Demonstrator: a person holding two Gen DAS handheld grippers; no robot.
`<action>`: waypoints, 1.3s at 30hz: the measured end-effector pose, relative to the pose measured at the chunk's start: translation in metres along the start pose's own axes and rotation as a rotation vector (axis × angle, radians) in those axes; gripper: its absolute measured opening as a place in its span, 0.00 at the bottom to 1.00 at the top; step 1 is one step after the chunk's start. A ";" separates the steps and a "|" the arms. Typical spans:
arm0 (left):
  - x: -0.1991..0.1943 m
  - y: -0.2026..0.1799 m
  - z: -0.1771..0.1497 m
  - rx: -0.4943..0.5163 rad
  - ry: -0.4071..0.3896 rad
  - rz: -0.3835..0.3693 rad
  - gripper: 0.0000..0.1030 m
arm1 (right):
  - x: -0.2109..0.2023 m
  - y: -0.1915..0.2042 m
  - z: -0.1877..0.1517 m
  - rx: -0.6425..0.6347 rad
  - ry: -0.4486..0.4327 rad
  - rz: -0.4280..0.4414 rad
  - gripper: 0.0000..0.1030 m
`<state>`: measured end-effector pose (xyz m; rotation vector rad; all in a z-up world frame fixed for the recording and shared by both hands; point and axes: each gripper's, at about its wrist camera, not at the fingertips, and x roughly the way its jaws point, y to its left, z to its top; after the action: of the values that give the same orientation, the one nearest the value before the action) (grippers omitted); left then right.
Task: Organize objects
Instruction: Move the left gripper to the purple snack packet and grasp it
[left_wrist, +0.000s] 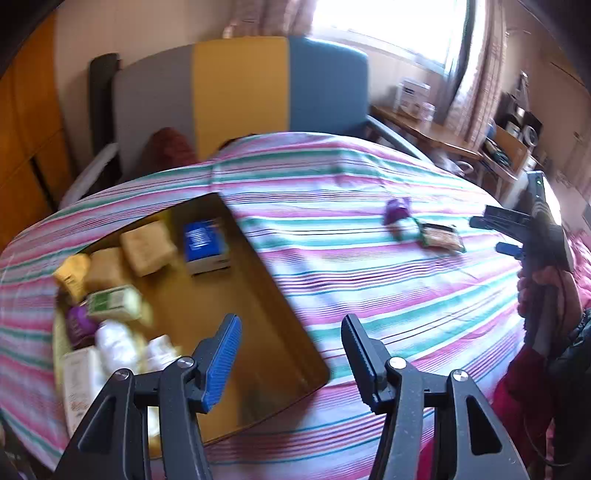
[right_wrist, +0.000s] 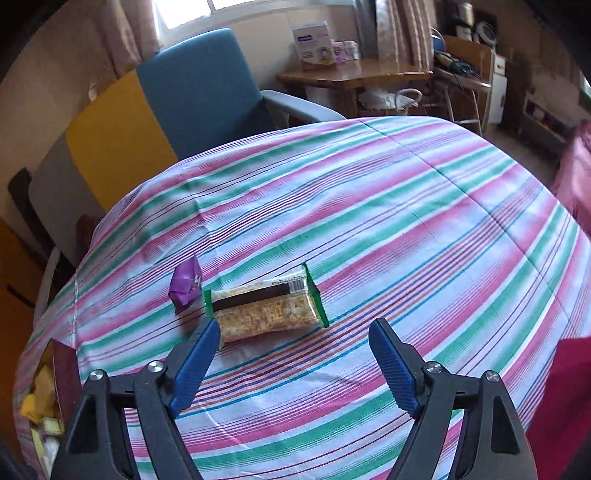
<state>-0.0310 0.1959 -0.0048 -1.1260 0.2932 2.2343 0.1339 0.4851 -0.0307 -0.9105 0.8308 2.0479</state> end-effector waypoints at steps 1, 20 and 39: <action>0.004 -0.006 0.003 0.006 0.008 -0.014 0.56 | 0.000 -0.003 0.000 0.016 0.006 0.007 0.82; 0.123 -0.068 0.070 -0.183 0.269 -0.335 0.53 | 0.003 -0.017 0.001 0.137 0.044 0.127 0.88; 0.240 -0.143 0.154 -0.004 0.190 -0.232 0.80 | 0.006 -0.023 0.000 0.220 0.071 0.246 0.91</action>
<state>-0.1518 0.4792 -0.0889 -1.3071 0.2233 1.9308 0.1493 0.4996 -0.0413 -0.7941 1.2322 2.0866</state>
